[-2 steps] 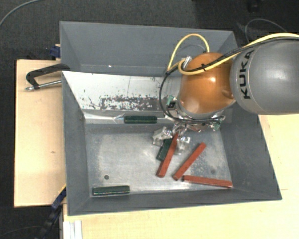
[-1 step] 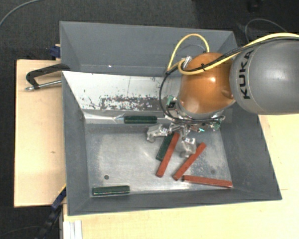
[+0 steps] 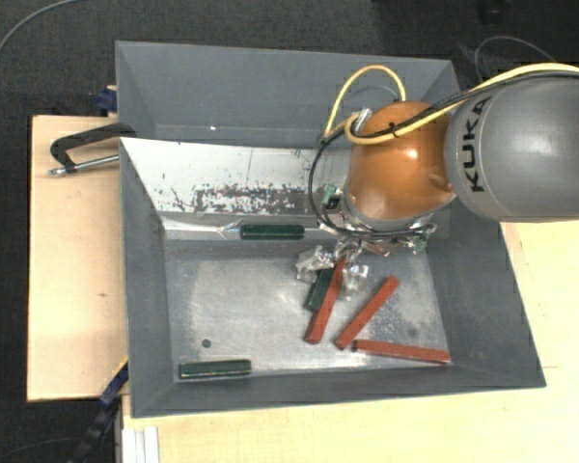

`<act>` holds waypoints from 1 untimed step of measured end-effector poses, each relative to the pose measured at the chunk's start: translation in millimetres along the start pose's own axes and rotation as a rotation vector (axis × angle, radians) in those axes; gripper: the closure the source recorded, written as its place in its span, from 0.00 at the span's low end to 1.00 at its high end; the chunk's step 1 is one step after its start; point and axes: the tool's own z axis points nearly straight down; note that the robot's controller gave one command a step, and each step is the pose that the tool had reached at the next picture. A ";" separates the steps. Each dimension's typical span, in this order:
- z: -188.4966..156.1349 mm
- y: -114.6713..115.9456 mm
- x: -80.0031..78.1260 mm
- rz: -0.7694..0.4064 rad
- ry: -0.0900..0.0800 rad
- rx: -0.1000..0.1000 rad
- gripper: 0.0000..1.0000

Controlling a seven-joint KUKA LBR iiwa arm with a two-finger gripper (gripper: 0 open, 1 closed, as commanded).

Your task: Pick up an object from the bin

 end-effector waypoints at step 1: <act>-152.8 31.7 -5.9 -0.091 -0.004 0.009 1.00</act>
Offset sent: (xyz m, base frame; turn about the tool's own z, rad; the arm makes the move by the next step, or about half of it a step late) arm -0.0281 0.0170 0.1470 -0.0922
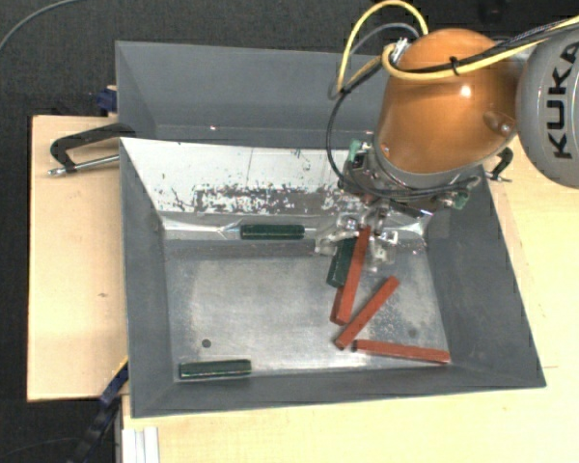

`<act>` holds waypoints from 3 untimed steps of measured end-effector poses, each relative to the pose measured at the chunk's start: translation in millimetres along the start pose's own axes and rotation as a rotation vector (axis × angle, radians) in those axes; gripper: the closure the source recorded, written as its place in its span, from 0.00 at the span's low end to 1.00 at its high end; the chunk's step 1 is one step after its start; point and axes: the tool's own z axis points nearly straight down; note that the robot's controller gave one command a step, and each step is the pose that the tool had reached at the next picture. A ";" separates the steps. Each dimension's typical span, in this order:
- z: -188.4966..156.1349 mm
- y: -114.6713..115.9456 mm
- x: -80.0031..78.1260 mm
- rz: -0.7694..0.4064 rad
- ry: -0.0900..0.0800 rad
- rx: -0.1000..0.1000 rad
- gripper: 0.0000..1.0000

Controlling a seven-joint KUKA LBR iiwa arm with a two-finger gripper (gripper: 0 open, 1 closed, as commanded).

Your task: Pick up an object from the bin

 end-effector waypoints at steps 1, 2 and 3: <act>4.6 0.5 1.0 0.002 0.003 -0.008 0.00; 101.6 -5.7 45.6 0.103 0.011 -0.016 0.00; 153.1 -7.7 8.0 -0.317 0.003 -0.010 0.00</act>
Offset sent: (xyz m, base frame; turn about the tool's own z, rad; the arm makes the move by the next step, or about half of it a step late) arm 0.0000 0.0000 0.0000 0.0000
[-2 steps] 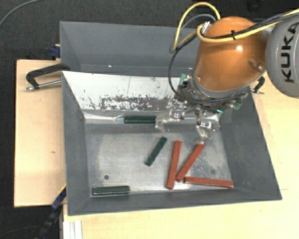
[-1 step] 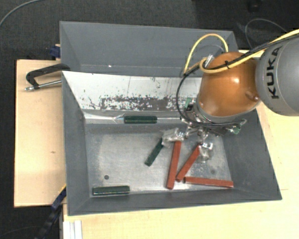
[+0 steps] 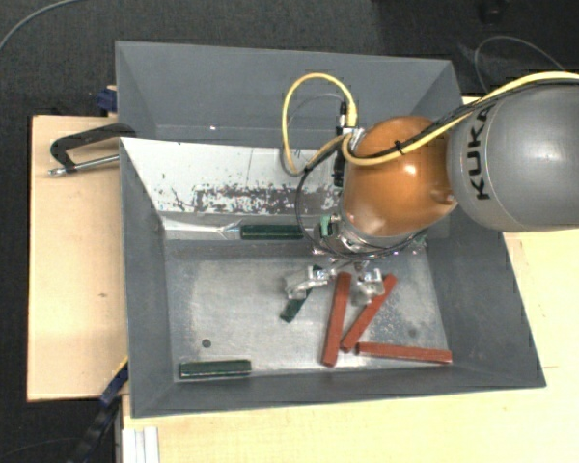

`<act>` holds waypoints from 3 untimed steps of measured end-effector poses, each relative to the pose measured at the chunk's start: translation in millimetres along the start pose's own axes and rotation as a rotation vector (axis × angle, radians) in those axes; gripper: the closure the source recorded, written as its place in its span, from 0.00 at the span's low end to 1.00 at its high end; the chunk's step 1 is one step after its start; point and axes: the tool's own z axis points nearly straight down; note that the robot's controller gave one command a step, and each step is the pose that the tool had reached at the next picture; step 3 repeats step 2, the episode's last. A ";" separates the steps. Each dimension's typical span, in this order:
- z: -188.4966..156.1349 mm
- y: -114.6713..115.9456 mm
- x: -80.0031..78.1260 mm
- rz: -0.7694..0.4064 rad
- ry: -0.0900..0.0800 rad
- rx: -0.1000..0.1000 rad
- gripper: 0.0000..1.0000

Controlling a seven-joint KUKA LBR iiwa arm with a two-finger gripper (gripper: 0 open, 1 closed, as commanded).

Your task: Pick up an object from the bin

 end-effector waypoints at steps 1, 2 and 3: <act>-2.4 -1.0 -0.6 0.000 -0.001 0.002 1.00; -131.8 -4.8 -14.6 -0.020 -0.002 0.011 1.00; -131.8 -4.8 -14.6 -0.020 -0.002 0.011 1.00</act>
Offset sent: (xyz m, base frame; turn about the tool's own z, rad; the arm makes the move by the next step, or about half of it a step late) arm 0.0000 0.0000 0.0000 0.0000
